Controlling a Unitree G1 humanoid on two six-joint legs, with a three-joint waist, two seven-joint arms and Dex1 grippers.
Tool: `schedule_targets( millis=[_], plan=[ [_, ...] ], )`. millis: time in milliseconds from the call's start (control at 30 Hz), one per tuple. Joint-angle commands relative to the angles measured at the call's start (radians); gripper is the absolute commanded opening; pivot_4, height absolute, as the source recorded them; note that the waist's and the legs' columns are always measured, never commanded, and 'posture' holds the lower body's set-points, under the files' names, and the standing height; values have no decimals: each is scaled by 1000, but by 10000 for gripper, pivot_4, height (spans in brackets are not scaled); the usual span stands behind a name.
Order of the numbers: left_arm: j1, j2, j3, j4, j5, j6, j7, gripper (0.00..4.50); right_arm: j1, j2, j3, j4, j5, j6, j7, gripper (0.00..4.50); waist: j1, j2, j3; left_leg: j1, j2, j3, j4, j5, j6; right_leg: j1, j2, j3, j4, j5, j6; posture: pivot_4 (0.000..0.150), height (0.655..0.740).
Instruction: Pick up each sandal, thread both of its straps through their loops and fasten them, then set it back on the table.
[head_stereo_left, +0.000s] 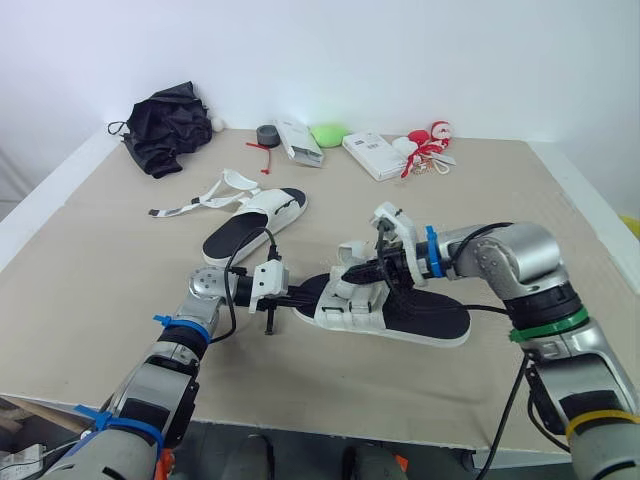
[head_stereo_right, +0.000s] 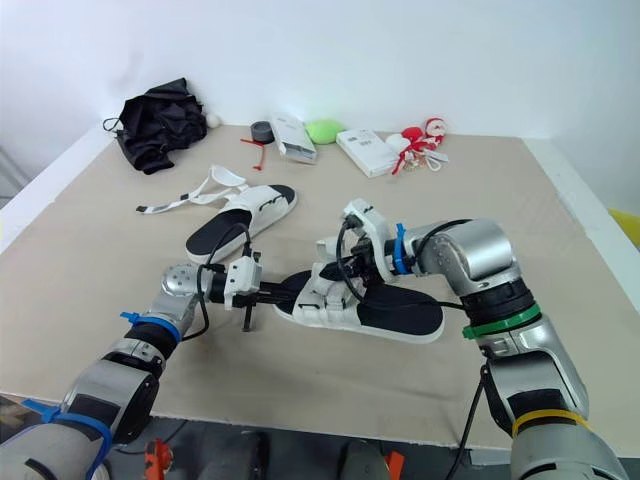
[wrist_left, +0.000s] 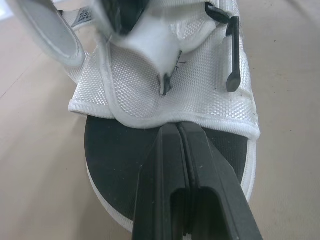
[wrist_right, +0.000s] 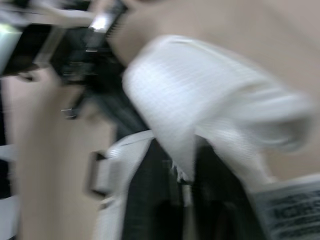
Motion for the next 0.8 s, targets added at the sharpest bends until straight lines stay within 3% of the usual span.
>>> schedule_targets(
  millis=[33,100,433,800],
  plan=[
    [82,20,-71,101,104,58,7,0,-43,33,-52,55,-2,36,-24,23028,0,0,0,0,0,0,0,0,0,0,0,0,0,0,0,1500,7400],
    [81,18,-71,103,104,58,7,0,-59,35,-86,47,44,74,7,26748,0,0,0,0,0,0,0,0,1,0,0,0,0,0,0,1500,7400],
    [85,14,-70,102,101,60,11,0,8,-5,-169,-149,175,135,68,26748,0,1,1,-2,0,-1,0,0,1,0,0,-1,1,1,-1,1500,7400],
    [95,20,-68,97,97,61,14,0,178,-45,3,-405,-13,-91,-50,26748,0,2,1,-2,0,-2,0,0,0,-1,0,-1,0,1,-1,1500,7400]
  ],
)
